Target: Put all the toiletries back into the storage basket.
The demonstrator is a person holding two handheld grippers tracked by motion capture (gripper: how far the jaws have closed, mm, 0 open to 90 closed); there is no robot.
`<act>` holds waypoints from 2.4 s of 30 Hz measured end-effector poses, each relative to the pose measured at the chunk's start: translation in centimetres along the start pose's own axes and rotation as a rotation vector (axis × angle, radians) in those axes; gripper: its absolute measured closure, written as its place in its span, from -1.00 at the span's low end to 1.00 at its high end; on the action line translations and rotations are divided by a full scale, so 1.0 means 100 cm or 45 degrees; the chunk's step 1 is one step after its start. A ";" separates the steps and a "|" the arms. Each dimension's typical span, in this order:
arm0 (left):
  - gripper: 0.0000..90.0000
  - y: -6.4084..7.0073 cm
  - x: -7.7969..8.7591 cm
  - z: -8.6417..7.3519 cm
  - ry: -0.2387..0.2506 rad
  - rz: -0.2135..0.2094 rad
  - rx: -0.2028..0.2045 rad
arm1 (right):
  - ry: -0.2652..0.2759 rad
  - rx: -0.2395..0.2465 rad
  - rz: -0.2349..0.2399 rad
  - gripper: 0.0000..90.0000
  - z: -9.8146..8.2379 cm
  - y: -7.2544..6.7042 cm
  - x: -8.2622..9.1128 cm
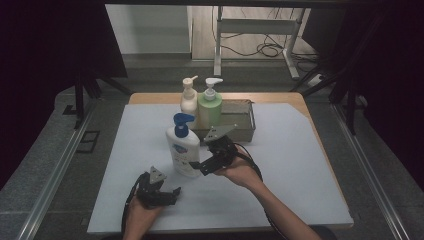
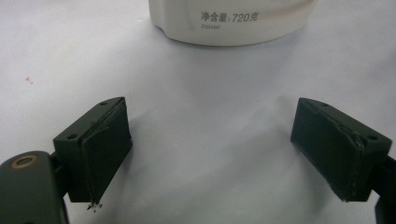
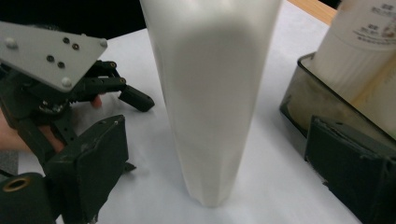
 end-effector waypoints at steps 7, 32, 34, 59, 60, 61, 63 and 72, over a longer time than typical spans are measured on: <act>-0.74 0.000 0.000 0.000 0.002 0.000 0.000 | 0.002 -0.002 0.013 -0.78 0.009 0.001 -0.011; -0.74 0.000 0.000 0.000 0.002 0.000 0.000 | 0.005 0.037 -0.017 -0.35 0.028 -0.003 -0.038; -0.74 0.000 0.000 0.000 0.002 0.001 0.000 | 0.008 0.043 -0.015 -0.28 0.028 -0.004 -0.038; -0.74 0.000 0.000 0.000 -0.002 0.003 -0.005 | 0.007 0.047 -0.099 -0.15 0.032 0.003 -0.010; -0.74 0.000 0.000 0.000 -0.002 0.005 -0.003 | 0.005 0.042 -0.103 -0.15 0.032 0.003 -0.007; -0.74 0.000 0.000 0.000 -0.001 0.004 -0.004 | 0.005 0.037 -0.107 -0.15 0.031 0.005 -0.003; -0.74 0.000 0.000 0.000 -0.001 0.005 -0.004 | 0.003 0.029 -0.117 -0.15 0.029 0.009 0.003; -0.74 0.000 0.000 0.000 -0.001 0.005 -0.004 | 0.026 -0.021 -0.176 -0.15 0.021 0.027 0.033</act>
Point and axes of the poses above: each handheld gripper's, and its own axes: x roughly backward along the jaws, z roughly out of its top, y roughly to its right, the point moved 1 cm from there along -x, roughly forward along the jaws, and after that the axes turned 9 degrees about -y, right-handed, at the moved point
